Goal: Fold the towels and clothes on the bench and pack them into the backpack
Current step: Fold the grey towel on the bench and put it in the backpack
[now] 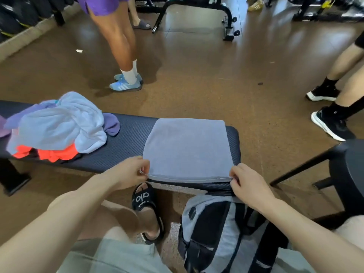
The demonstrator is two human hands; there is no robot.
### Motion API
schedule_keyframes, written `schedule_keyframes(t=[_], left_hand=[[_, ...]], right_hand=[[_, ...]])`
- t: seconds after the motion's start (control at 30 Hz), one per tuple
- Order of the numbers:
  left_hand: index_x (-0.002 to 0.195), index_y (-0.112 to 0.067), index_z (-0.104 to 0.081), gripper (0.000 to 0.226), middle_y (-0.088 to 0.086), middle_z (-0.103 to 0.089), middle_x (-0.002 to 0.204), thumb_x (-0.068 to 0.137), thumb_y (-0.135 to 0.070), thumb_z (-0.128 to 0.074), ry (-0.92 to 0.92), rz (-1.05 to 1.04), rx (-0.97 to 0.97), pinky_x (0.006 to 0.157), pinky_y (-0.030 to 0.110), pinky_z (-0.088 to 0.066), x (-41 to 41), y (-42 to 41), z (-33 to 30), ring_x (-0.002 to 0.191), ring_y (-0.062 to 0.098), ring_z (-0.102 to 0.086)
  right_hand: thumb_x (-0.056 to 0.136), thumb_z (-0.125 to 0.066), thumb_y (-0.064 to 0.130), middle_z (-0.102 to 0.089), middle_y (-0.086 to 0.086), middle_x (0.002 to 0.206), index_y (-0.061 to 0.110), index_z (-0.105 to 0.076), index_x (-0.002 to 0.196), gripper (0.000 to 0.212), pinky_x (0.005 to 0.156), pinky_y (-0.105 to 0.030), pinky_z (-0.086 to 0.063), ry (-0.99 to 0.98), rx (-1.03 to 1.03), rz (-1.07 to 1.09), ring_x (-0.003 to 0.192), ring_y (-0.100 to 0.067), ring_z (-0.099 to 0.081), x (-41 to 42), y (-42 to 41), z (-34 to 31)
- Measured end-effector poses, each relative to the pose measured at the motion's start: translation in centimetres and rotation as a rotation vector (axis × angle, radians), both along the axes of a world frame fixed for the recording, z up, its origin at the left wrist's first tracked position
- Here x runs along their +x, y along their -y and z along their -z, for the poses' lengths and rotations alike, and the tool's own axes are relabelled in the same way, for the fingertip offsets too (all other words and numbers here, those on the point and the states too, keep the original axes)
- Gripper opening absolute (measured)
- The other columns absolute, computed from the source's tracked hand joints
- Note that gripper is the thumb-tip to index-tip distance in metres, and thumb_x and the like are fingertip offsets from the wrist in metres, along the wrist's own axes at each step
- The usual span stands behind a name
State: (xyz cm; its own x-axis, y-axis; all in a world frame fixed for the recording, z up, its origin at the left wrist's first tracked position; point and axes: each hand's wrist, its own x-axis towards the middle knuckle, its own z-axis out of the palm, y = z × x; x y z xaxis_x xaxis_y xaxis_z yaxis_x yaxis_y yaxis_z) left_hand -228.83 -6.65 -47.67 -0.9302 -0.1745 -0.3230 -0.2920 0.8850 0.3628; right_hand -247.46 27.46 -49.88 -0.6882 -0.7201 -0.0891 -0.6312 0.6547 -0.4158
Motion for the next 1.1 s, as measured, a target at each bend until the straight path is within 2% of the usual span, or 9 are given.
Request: schedule_keyframes(t=[0.13,0.23,0.3,0.4,0.53,0.67,0.77,0.97,1.1], left_hand=[[0.084,-0.029,-0.064,0.018,-0.009,-0.065,0.086,0.076,-0.044,-0.07,0.189,-0.117,0.172,0.072,0.027,-0.05,-0.9,0.3,-0.8,0.08,0.01,-0.061],[0.087,-0.027,-0.061,0.025,-0.006,-0.065,0.085,0.092,-0.051,-0.062,-0.011,-0.329,0.182,0.075,0.036,-0.048,-3.0,1.8,-1.3,0.081,0.016,-0.061],[0.103,-0.024,-0.06,0.025,-0.004,-0.067,0.097,0.098,-0.048,-0.056,-0.176,-0.472,0.177,0.082,0.039,-0.049,-4.7,2.7,-0.9,0.093,0.02,-0.062],[0.135,-0.015,-0.051,0.043,0.001,-0.061,0.116,0.1,-0.039,-0.056,-0.249,-0.619,0.255,0.087,0.037,-0.044,-7.5,3.1,0.1,0.109,0.023,-0.058],[0.15,-0.013,-0.036,0.057,0.001,-0.057,0.107,0.101,-0.039,-0.053,-0.171,-0.585,0.308,0.081,0.035,-0.04,-11.1,3.5,0.4,0.097,0.02,-0.052],[0.142,-0.012,-0.042,0.055,0.008,-0.058,0.128,0.098,-0.042,-0.056,-0.095,-0.605,0.304,0.079,0.035,-0.039,-13.9,5.2,1.0,0.112,0.025,-0.054],[0.118,-0.01,-0.053,0.038,0.011,-0.062,0.116,0.091,-0.033,-0.065,-0.128,-0.682,0.369,0.068,0.035,-0.038,-15.1,5.9,1.5,0.094,0.022,-0.054],[0.101,-0.015,-0.059,0.031,0.008,-0.065,0.099,0.079,-0.017,-0.08,-0.087,-0.81,0.751,0.064,0.031,-0.048,-15.9,7.0,0.8,0.081,0.022,-0.062],[0.112,-0.016,-0.062,0.03,0.006,-0.065,0.102,0.085,-0.018,-0.075,-0.002,-0.853,0.861,0.064,0.03,-0.053,-15.7,7.0,0.5,0.081,0.019,-0.063]], right_hand=[[0.085,-0.052,0.016,-0.046,0.009,0.085,0.024,-0.053,0.082,0.008,0.067,-0.032,-0.044,0.061,0.158,-0.063,0.078,-0.015,-0.049,-0.5,0.9,-0.9],[0.078,-0.055,0.023,-0.054,0.01,0.082,0.027,-0.057,0.076,0.004,0.068,-0.033,-0.045,0.003,0.216,-0.096,0.082,-0.017,-0.049,-1.6,3.2,-2.2],[0.079,-0.055,0.023,-0.057,0.008,0.08,0.024,-0.057,0.076,0.004,0.065,-0.034,-0.044,-0.026,0.141,-0.042,0.081,-0.019,-0.05,-2.5,5.8,-2.7],[0.091,-0.05,0.022,-0.059,0.001,0.092,0.016,-0.059,0.093,0.011,0.068,-0.036,-0.042,-0.008,0.043,0.07,0.087,-0.023,-0.054,-4.0,10.4,-2.1],[0.102,-0.04,0.025,-0.055,-0.008,0.11,0.011,-0.052,0.12,0.025,0.072,-0.038,-0.044,-0.013,0.046,0.124,0.092,-0.029,-0.055,-5.2,15.0,-0.2],[0.1,-0.045,0.029,-0.049,-0.007,0.099,0.011,-0.052,0.109,0.022,0.068,-0.037,-0.034,-0.249,0.08,0.15,0.084,-0.027,-0.044,-4.4,16.1,3.1],[0.096,-0.05,0.031,-0.043,-0.004,0.089,0.014,-0.053,0.104,0.019,0.066,-0.036,-0.031,-0.406,0.036,0.165,0.075,-0.023,-0.037,-3.5,15.5,5.0],[0.097,-0.049,0.034,-0.042,0.0,0.092,0.018,-0.053,0.108,0.021,0.067,-0.037,-0.036,-0.41,-0.016,0.204,0.077,-0.021,-0.036,-3.6,15.3,5.7],[0.097,-0.049,0.034,-0.042,0.0,0.092,0.018,-0.054,0.107,0.02,0.068,-0.038,-0.038,-0.398,-0.037,0.212,0.078,-0.02,-0.037,-3.6,15.3,5.6]])
